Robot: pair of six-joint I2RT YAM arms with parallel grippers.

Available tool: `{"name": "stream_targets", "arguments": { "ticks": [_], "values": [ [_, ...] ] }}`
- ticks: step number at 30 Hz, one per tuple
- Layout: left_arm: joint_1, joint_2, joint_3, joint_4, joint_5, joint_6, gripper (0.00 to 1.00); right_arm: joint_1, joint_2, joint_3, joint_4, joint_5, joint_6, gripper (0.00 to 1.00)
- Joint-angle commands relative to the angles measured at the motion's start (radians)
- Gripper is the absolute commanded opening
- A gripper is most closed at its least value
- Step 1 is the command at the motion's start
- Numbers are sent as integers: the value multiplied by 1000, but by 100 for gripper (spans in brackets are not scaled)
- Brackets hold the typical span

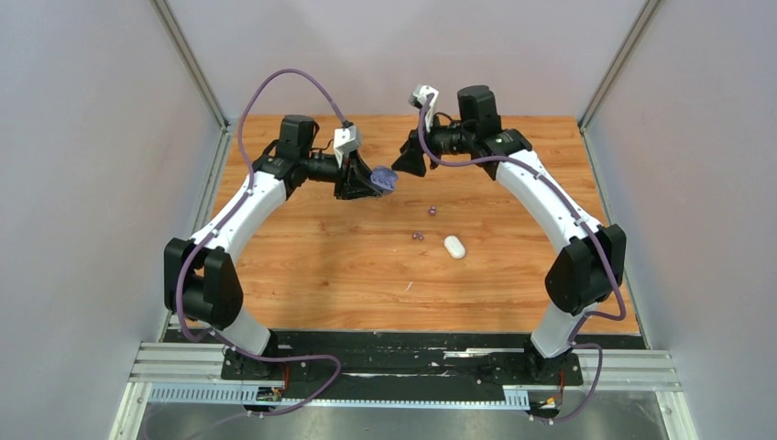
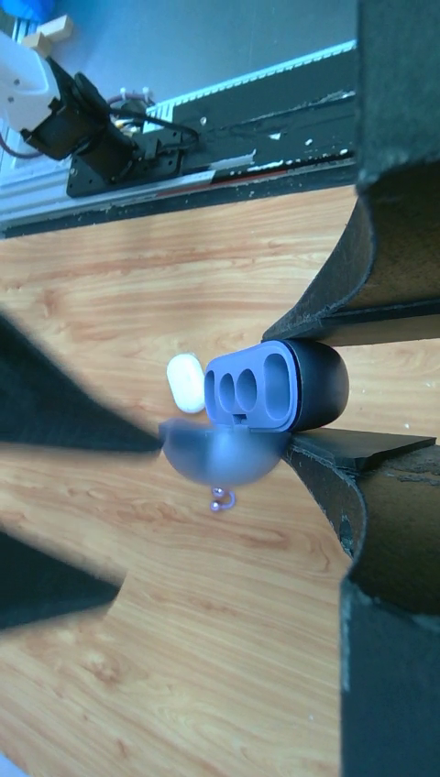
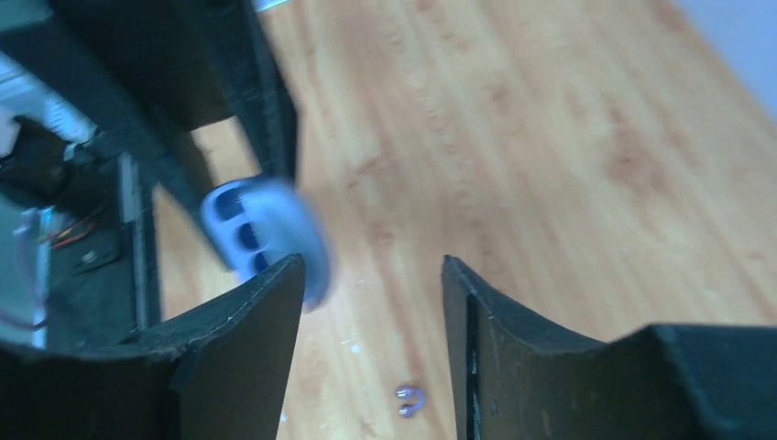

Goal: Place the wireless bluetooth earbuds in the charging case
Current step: Pick up the charging case at the center of the board, then place the charging case at the center of the board.

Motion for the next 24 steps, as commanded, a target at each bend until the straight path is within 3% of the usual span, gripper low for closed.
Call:
{"name": "stream_targets", "arguments": {
  "ticks": [1,12,24],
  "values": [
    [-19,-32,39,-23,78,24,0,-43,-11,64,144,145,44,55],
    [-17,-18,13,49,55,-81,0,-45,-101,-31,127,-141,34,65],
    [-17,-17,5,105,76,-152,0,-40,-57,-61,84,-230,-1,54]
  ]
}}
